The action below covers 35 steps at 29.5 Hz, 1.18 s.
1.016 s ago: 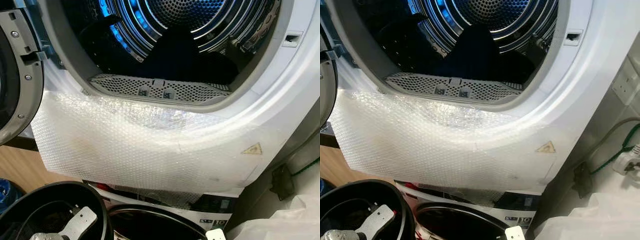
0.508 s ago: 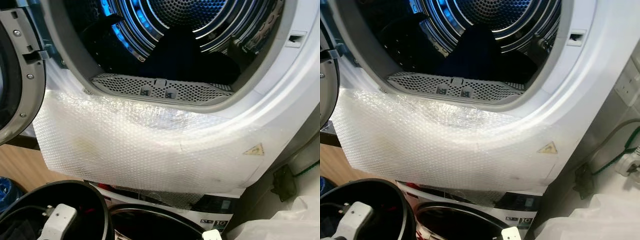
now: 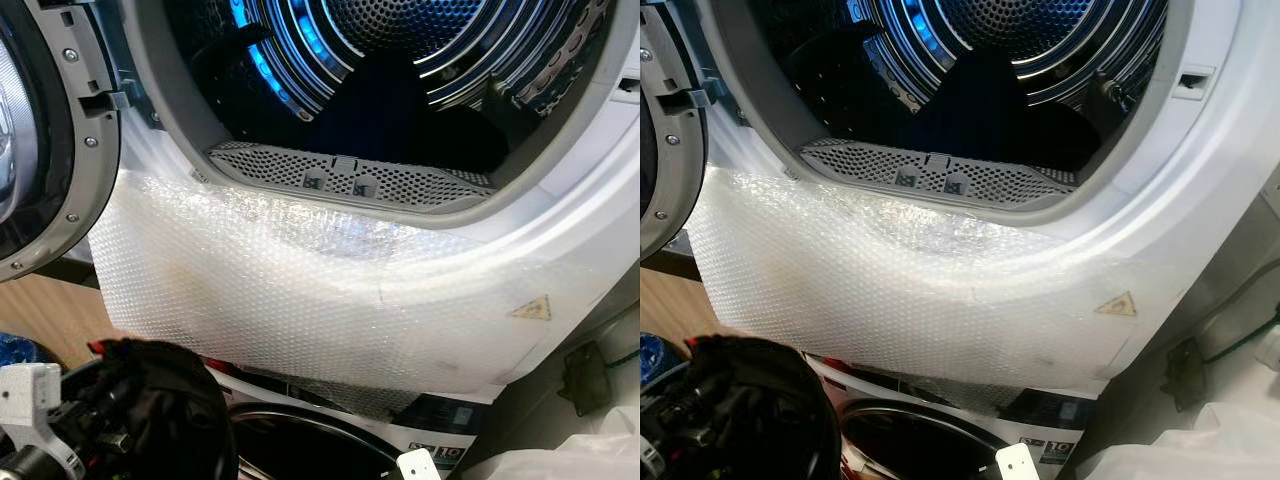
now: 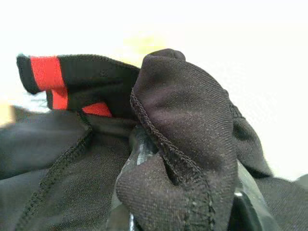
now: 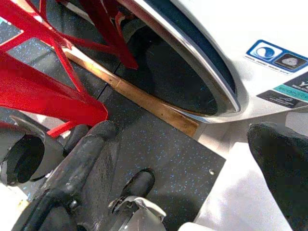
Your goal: Clothes washing
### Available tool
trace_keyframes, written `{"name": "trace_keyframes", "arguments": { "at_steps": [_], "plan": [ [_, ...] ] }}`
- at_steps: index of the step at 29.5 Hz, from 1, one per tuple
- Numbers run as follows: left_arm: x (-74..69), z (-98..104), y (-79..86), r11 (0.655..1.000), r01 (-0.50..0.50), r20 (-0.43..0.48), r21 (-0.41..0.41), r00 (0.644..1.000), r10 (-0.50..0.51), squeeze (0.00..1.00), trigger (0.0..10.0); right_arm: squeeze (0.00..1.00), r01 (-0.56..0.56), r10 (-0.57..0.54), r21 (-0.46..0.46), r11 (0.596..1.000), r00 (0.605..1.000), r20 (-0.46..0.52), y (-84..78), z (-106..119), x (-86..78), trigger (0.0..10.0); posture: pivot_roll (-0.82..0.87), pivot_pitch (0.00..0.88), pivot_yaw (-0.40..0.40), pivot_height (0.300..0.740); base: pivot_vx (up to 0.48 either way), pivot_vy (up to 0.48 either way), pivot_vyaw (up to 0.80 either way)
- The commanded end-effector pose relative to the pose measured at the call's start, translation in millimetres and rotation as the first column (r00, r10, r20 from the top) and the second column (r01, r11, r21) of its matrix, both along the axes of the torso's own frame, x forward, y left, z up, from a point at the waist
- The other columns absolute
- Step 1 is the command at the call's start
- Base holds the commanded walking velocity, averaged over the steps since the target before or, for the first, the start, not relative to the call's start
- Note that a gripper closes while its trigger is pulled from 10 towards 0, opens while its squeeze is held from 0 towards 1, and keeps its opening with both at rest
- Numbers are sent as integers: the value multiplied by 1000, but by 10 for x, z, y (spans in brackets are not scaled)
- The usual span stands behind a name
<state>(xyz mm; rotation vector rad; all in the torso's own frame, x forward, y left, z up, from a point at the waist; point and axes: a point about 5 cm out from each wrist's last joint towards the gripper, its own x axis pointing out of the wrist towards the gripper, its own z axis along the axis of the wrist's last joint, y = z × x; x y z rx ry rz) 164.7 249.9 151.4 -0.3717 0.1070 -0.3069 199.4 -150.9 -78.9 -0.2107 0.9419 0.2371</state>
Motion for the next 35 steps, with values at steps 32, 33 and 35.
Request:
{"name": "trace_keyframes", "arguments": {
  "at_steps": [32, 33, 35],
  "plan": [
    [2, 1246, -695, 656, 743, 316, 130, 596, -738, 0, 0, 0, 8, -8, 14, 1000, 999, -45, -25, -85, -177, 10000, 308, 0, 37, 740, 0, 0, 0],
    [10, 1266, -691, 643, 753, 312, 140, 583, -750, 0, 0, 0, 20, -20, 13, 1000, 999, -41, -39, -80, -169, 10000, 307, 0, 38, 740, 0, 0, 0],
    [28, 1318, -670, 609, 773, 294, 179, 549, -783, 0, 0, 0, 46, -46, 12, 999, 998, -36, -55, -75, -155, 10000, 313, 0, 35, 740, 0, 0, 0]
  ]
}}
